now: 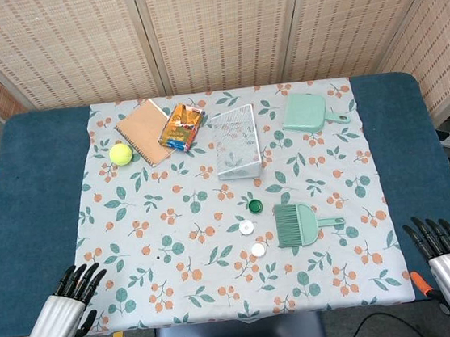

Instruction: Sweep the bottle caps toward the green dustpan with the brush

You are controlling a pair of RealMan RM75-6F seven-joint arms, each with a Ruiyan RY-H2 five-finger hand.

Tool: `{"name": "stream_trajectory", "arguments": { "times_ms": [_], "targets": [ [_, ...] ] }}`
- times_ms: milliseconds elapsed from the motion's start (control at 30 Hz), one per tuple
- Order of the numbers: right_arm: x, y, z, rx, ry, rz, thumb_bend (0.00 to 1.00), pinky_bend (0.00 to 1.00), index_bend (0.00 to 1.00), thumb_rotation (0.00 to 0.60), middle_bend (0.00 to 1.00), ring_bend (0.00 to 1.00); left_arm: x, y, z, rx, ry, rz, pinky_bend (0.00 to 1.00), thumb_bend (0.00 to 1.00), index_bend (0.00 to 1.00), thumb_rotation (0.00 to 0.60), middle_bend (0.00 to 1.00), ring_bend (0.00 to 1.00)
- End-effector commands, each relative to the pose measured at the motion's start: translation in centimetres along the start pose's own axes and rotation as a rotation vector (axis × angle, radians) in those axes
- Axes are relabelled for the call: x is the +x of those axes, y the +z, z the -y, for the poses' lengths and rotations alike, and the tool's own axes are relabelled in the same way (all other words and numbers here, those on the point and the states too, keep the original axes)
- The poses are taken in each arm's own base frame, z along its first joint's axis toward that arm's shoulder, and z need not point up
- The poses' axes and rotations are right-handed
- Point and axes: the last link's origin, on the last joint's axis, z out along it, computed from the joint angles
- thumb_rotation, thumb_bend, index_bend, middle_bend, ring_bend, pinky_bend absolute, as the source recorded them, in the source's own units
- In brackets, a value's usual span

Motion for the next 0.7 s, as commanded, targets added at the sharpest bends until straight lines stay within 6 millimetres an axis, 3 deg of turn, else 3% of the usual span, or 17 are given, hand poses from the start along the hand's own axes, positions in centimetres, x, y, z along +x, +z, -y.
{"name": "stream_trajectory", "arguments": {
  "times_ms": [33, 300, 433, 600, 700],
  "targets": [
    [-0.1, -0.1, 0.2, 0.006, -0.006, -0.001, 0.24, 0.0, 0.0, 0.537, 0.0, 0.0, 0.1, 0.0, -0.1, -0.003, -0.001, -0.006, 0.07, 0.43, 0.0, 0.6, 0.0, 0.0],
    [-1.1, 1.5, 1.2, 0.037, -0.02, -0.025, 0.24, 0.0, 0.0, 0.547, 0.0, 0.0, 0.4, -0.1, 0.0, -0.002, -0.021, -0.016, 0.08, 0.43, 0.0, 0.6, 0.0, 0.0],
    [-1.2, 4.3, 3.3, 0.071, -0.088, 0.005, 0.24, 0.0, 0.0, 0.6, 0.0, 0.0, 0.2, 0.6, 0.8, 0.021, -0.032, 0.0, 0.08, 0.43, 0.0, 0.6, 0.0, 0.0],
    [-1.4, 8.0, 6.5, 0.119, -0.226, -0.012, 0.24, 0.0, 0.02, 0.6, 0.01, 0.0, 0.2, 1.1, 1.5, 0.038, -0.035, 0.0, 0.08, 0.43, 0.0, 0.6, 0.0, 0.0],
    [-2.2, 10.5, 8.1, 0.107, -0.246, -0.012, 0.24, 0.0, 0.09, 0.6, 0.07, 0.0, 0.2, 1.7, 2.0, 0.059, -0.033, -0.007, 0.08, 0.43, 0.0, 0.6, 0.0, 0.0]
  ]
}}
